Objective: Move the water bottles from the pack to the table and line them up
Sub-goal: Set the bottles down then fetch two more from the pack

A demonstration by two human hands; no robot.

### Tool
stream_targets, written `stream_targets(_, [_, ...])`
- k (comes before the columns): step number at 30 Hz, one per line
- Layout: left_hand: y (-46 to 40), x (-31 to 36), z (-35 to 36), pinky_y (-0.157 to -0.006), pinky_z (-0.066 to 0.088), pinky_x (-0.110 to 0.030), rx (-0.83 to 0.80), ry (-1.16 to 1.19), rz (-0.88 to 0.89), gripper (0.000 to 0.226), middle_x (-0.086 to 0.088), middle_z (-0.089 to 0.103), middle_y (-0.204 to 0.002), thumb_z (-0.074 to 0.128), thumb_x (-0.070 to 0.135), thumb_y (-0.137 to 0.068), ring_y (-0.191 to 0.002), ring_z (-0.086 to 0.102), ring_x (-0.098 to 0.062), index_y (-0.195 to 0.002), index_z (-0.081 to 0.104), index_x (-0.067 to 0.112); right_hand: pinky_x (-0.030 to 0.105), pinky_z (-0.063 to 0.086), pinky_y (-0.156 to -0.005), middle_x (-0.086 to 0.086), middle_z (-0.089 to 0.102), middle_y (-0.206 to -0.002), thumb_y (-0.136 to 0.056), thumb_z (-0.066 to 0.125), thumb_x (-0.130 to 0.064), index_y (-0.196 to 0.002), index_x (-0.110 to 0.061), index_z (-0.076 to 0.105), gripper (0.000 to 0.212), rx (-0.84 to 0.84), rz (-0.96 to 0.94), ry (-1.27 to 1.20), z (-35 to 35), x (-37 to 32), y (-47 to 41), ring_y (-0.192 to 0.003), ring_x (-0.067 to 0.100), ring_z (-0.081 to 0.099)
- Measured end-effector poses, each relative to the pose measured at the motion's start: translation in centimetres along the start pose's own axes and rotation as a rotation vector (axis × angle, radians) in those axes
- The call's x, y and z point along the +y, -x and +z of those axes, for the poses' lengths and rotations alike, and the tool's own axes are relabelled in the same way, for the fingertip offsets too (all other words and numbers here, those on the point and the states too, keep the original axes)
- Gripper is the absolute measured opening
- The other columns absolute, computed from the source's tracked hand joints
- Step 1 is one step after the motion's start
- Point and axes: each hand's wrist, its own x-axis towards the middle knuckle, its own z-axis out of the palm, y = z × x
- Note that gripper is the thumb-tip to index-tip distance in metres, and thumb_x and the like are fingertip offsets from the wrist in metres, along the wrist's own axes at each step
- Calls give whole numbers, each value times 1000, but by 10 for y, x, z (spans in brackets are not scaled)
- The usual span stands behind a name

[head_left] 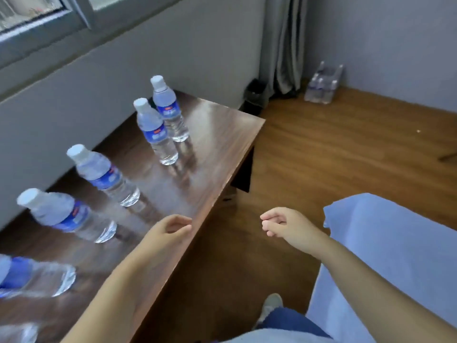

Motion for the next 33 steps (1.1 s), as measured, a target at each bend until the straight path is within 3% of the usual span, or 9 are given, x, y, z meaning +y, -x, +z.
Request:
stream_targets(3, [-57, 59, 39, -95, 51, -38, -58, 25, 43, 11, -2, 70, -108, 59, 21, -92, -99, 67, -16, -100, 62, 27, 35, 52, -94, -3, 70, -91, -91, 59, -19, -105, -18, 65, 15, 115, 55, -105, -74, 21, -9, -75, 7, 68])
stream_targets(8, [-143, 157, 91, -81, 51, -21, -131, 3, 150, 22, 4, 69, -106, 55, 22, -94, -97, 67, -8, -115, 58, 19, 34, 52, -92, -5, 72, -93, -88, 63, -23, -101, -24, 67, 14, 286, 135, -249, -173, 43, -31, -80, 8, 70])
stream_targets(14, [-265, 267, 137, -96, 51, -36, -226, -31, 226, 30, 0, 68, -110, 59, 31, -87, -102, 67, -15, -115, 60, 19, 27, 53, -86, 4, 71, -96, -90, 60, -15, -97, -21, 65, 11, 424, 162, -375, -274, 43, -107, -78, 12, 67])
stream_targets(19, [-400, 361, 161, -92, 52, -35, -290, -32, 278, 17, 0, 71, -105, 58, 22, -92, -97, 69, -12, -109, 62, 21, 15, 52, -71, 7, 71, -96, -90, 57, -12, -95, -22, 64, 13, 519, 160, -389, -377, 20, -201, -79, 12, 66])
stream_targets(24, [-527, 468, 173, -89, 53, -32, -310, -53, 325, 17, 2, 73, -104, 59, 25, -92, -95, 70, -11, -108, 63, 24, 23, 52, -80, 4, 72, -96, -92, 56, -15, -98, -23, 65, 14, 627, 151, -399, -490, -20, -289, -84, 12, 67])
stream_targets(29, [-628, 549, 199, -90, 53, -34, -293, -52, 323, 15, 2, 73, -103, 59, 24, -92, -94, 70, -11, -107, 63, 26, 13, 52, -71, 3, 72, -93, -92, 56, -13, -100, -20, 66, 15, 661, 126, -409, -593, -38, -376, -79, 9, 67])
stream_targets(33, [-716, 604, 238, -91, 53, -36, -268, -32, 304, 15, 0, 72, -103, 60, 23, -92, -94, 70, -12, -106, 64, 25, 21, 52, -77, 3, 70, -90, -92, 55, -9, -99, -19, 66, 16, 662, 99, -394, -683, -30, -460, -77, 11, 66])
